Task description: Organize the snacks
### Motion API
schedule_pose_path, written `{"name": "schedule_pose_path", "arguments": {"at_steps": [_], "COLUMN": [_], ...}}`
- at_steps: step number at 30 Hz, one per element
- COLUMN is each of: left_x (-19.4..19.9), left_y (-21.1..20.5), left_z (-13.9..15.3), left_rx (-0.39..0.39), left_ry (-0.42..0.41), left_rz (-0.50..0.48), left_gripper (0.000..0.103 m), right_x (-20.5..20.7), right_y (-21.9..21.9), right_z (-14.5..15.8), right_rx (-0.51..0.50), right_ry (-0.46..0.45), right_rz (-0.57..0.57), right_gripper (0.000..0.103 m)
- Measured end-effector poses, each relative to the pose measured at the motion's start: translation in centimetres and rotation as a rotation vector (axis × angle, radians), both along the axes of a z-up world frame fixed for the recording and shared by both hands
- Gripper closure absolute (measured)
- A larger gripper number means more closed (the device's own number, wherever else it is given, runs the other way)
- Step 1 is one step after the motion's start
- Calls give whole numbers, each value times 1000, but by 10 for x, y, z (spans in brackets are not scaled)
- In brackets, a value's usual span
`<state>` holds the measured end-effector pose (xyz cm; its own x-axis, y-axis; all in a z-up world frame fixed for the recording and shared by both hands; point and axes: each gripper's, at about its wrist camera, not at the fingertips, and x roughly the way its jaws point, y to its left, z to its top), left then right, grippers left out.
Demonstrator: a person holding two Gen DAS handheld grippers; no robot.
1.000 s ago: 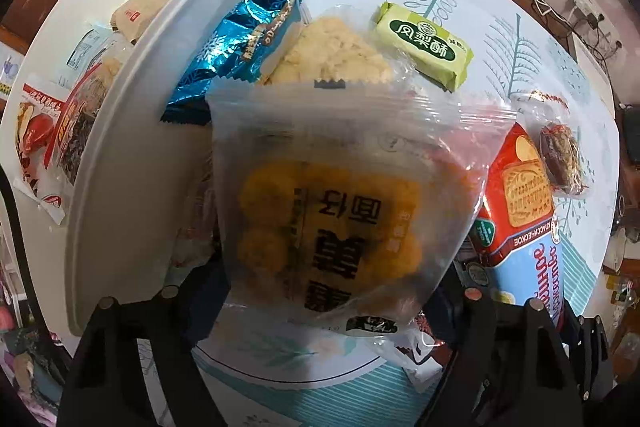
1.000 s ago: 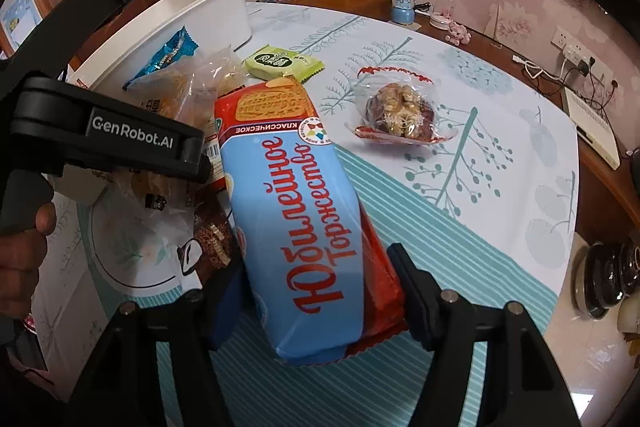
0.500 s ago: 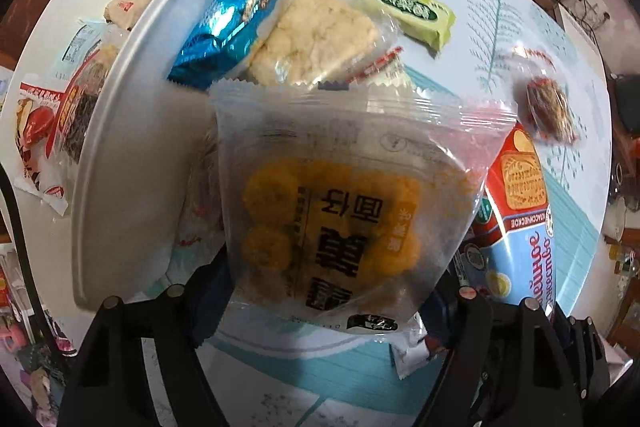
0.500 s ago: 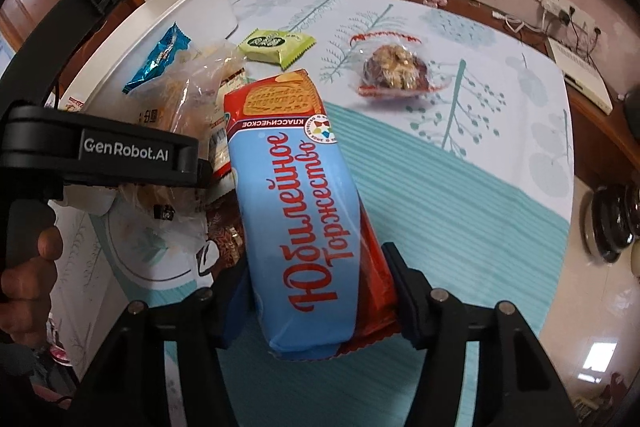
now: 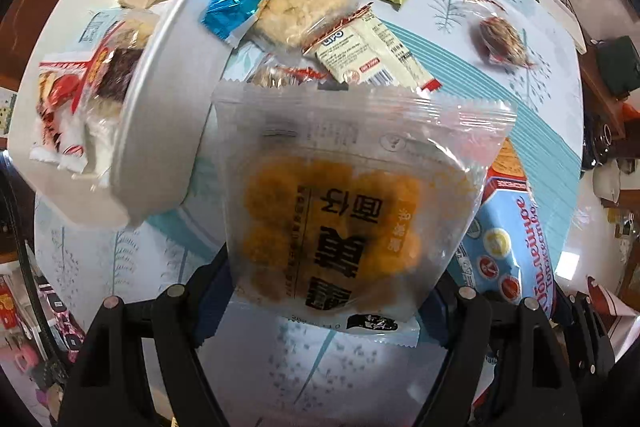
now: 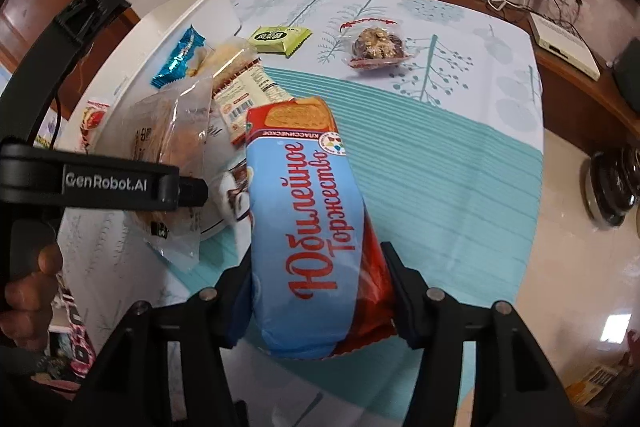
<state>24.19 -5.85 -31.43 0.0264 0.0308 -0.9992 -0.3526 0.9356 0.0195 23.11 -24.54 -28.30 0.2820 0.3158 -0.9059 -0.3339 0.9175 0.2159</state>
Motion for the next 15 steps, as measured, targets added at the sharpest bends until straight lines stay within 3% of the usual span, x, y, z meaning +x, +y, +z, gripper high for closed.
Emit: {"name": "schedule_pose_path", "arguments": {"at_steps": [13,15], "left_x": [-58,-75], "left_y": [-10,-19], "left_z": [37,60], "left_rx": [1,5], "left_ry": [-54,-62], "left_rz": [-76,-90], "left_gripper": [25,25], "right_x": [-54,-61], "right_y": [-10,-12], "right_z": [19,24], "right_rx": [61,71], "right_ry": [8,-3], "right_rz": [-67,-83], "right_gripper": [49,49]}}
